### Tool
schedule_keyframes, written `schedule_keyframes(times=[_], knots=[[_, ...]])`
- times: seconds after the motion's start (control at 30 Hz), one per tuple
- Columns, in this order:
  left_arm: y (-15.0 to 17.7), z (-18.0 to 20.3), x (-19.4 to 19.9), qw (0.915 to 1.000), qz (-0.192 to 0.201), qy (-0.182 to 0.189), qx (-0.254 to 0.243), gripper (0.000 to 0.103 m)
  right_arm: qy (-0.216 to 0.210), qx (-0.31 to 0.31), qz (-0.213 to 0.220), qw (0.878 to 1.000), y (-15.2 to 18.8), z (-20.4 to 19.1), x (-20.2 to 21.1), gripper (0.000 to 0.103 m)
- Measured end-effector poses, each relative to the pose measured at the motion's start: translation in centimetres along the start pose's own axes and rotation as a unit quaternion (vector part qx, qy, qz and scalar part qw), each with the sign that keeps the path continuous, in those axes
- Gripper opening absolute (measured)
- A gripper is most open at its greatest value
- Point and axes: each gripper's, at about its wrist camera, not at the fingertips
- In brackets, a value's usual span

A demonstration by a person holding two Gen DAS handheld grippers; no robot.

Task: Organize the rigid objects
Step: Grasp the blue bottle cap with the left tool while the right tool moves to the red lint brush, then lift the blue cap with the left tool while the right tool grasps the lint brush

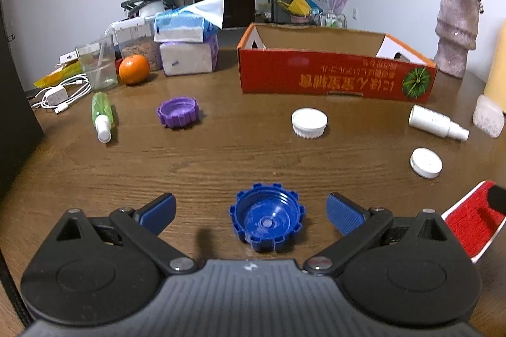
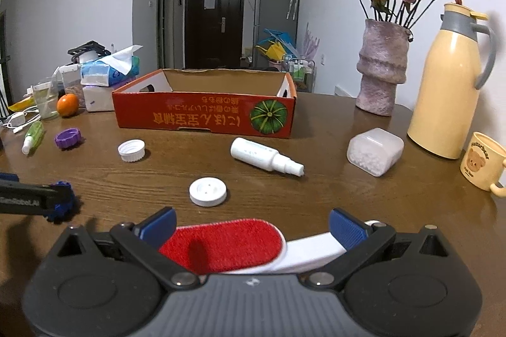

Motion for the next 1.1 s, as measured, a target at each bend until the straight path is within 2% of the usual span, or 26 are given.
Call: schedule_keyframes(times=[0.17, 0.23, 0.3, 0.37, 0.8, 1.1], knots=[[0.3, 0.4, -1.0, 0.9999, -0.016, -0.001, -0.005, 0.100, 0.004, -0.003, -0.003, 1.000, 0.4, 0.1, 0.5, 0.103], [0.4, 0.4, -1.3, 0.9997, -0.023, -0.002, -0.007, 0.090, 0.006, -0.005, -0.005, 1.000, 0.6, 0.1, 0.5, 0.103], [0.4, 0.5, -1.5, 0.9996, -0.028, -0.003, -0.009, 0.065, 0.007, -0.006, -0.006, 1.000, 0.7, 0.1, 0.6, 0.103], [0.4, 0.3, -1.6, 0.9995, -0.029, 0.009, -0.007, 0.056, 0.009, -0.009, -0.007, 1.000, 0.8, 0.2, 0.7, 0.103], [0.1, -0.8, -0.5, 0.9998, -0.007, 0.010, 0.012, 0.056, 0.047, -0.066, -0.031, 0.996, 1.0, 1.6, 0.5, 0.103], [0.1, -1.5, 0.1, 0.9996, 0.000, 0.017, 0.024, 0.056, 0.041, -0.124, -0.058, 0.990, 0.5, 1.1, -1.5, 0.103]])
Point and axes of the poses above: each gripper's, at about its wrist camera, not at the fingertips, and x roughly against the way its jaws point, z to its right, y to its underside, and after that the axes turned 13 degrees about -y, right-handed
